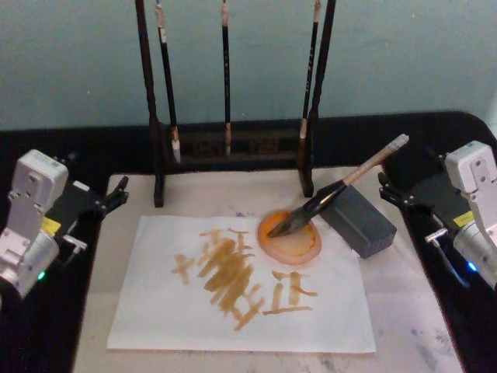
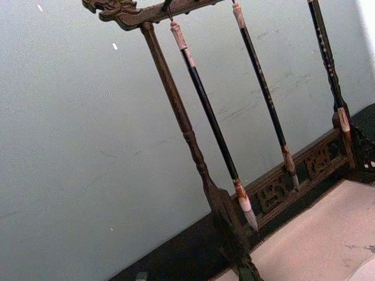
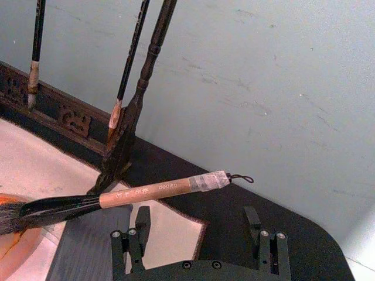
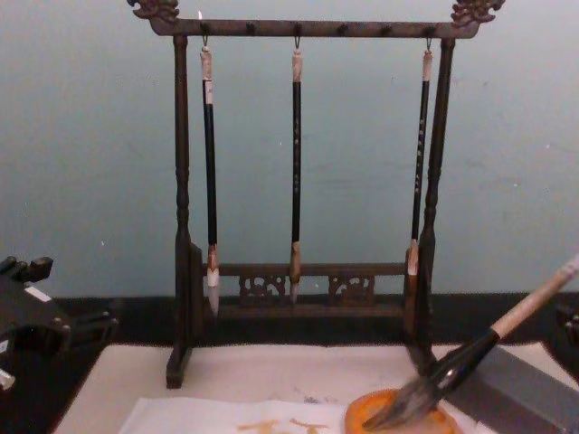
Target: Pick up the brush from the inkstone, write on the paper, then place the brush back to its original position.
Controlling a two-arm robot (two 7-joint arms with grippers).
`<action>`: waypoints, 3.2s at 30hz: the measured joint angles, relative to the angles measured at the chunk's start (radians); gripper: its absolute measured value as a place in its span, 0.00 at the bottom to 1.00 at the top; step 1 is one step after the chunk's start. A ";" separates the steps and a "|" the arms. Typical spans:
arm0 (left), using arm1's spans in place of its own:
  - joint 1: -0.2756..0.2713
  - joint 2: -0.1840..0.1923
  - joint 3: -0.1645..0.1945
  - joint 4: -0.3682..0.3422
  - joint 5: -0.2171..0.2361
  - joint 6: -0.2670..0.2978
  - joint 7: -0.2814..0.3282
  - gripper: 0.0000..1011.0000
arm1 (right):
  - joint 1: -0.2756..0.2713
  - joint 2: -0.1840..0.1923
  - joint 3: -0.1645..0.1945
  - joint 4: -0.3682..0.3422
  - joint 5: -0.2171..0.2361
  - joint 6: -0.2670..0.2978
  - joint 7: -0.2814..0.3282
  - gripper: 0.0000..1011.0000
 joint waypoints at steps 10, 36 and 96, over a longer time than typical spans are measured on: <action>0.000 0.000 0.000 0.000 0.000 0.000 0.000 1.00 | 0.000 0.000 0.000 0.000 0.000 0.000 0.000 0.99; 0.000 0.000 0.000 0.000 0.000 0.000 0.000 1.00 | 0.000 0.000 0.000 0.000 0.000 0.000 0.000 0.99; 0.000 0.000 0.000 0.000 0.000 0.000 0.000 1.00 | -0.019 -0.010 0.030 -0.016 0.010 0.011 0.016 0.99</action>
